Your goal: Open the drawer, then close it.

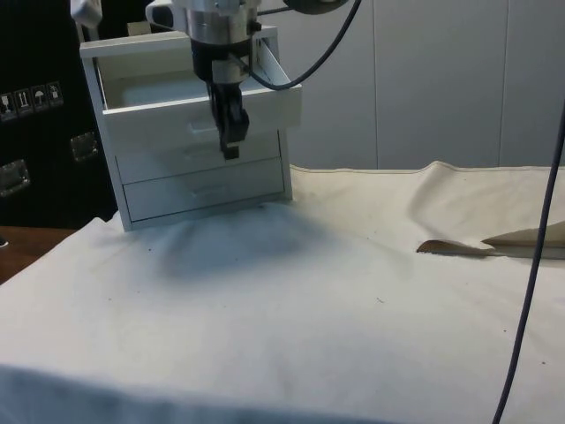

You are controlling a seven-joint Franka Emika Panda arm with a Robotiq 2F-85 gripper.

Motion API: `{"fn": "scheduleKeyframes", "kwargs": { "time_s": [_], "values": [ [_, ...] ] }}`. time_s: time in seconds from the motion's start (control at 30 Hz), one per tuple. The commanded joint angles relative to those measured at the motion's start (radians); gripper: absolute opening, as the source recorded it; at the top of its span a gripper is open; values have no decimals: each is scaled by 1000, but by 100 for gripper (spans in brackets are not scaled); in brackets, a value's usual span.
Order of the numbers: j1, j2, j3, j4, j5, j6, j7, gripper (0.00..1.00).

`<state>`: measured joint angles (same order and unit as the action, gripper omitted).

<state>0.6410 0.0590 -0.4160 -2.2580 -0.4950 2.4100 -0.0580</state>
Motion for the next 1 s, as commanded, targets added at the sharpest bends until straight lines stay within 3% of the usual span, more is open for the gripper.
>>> {"fn": "scheduleKeyframes", "kwargs": {
  "time_s": [0.0,0.1,0.2,0.23,0.57,0.6,0.63,0.9,0.93,0.97],
  "values": [
    [-1,-5,-3,-7,-22,11,14,13],
    [-7,0,-11,2,-35,8,9,0],
    [-8,4,-21,10,-55,6,11,0],
    [-7,1,-19,5,-39,0,0,0],
    [-15,16,-55,31,-115,5,11,0],
    [-12,10,-51,24,-95,0,1,0],
    [-14,17,-58,33,-120,5,12,0],
    [-16,31,-89,53,-168,7,14,0],
    [-13,25,-85,47,-148,0,3,0],
    [-16,33,-92,55,-173,8,15,0]
  ]
}}
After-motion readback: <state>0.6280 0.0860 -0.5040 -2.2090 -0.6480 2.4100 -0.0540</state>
